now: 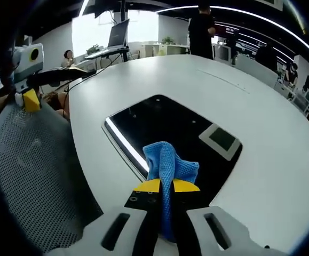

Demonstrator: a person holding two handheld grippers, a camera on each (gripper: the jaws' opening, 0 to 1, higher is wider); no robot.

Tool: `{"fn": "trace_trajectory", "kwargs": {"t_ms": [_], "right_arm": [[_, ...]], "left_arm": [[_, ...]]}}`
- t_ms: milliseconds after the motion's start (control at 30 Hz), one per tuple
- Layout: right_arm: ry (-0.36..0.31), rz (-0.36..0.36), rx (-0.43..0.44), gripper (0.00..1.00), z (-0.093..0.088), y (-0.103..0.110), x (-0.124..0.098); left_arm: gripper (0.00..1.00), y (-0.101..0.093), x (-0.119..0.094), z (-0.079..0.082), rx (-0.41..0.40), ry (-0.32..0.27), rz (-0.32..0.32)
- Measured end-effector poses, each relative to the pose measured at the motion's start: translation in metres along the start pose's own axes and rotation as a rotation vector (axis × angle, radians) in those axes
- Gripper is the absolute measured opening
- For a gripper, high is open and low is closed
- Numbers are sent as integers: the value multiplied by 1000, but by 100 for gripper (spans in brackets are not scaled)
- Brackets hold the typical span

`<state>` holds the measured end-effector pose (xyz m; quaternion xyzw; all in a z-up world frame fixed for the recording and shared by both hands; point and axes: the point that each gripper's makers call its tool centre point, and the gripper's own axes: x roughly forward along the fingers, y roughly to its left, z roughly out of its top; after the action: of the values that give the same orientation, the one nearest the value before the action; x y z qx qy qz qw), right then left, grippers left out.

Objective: Wipe the mirror surface with the cleaning cloth until all visible marks leave the cleaned area.

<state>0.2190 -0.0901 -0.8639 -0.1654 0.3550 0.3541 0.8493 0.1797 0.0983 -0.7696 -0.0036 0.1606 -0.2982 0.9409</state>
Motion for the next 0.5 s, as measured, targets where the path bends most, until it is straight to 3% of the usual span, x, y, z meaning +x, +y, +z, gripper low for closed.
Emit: {"fn": "trace_trajectory", "kwargs": {"t_ms": [500], "right_arm": [[-1, -19, 51, 0, -11, -11, -9]], "left_arm": [[87, 0, 0, 0, 0, -1, -4]]}}
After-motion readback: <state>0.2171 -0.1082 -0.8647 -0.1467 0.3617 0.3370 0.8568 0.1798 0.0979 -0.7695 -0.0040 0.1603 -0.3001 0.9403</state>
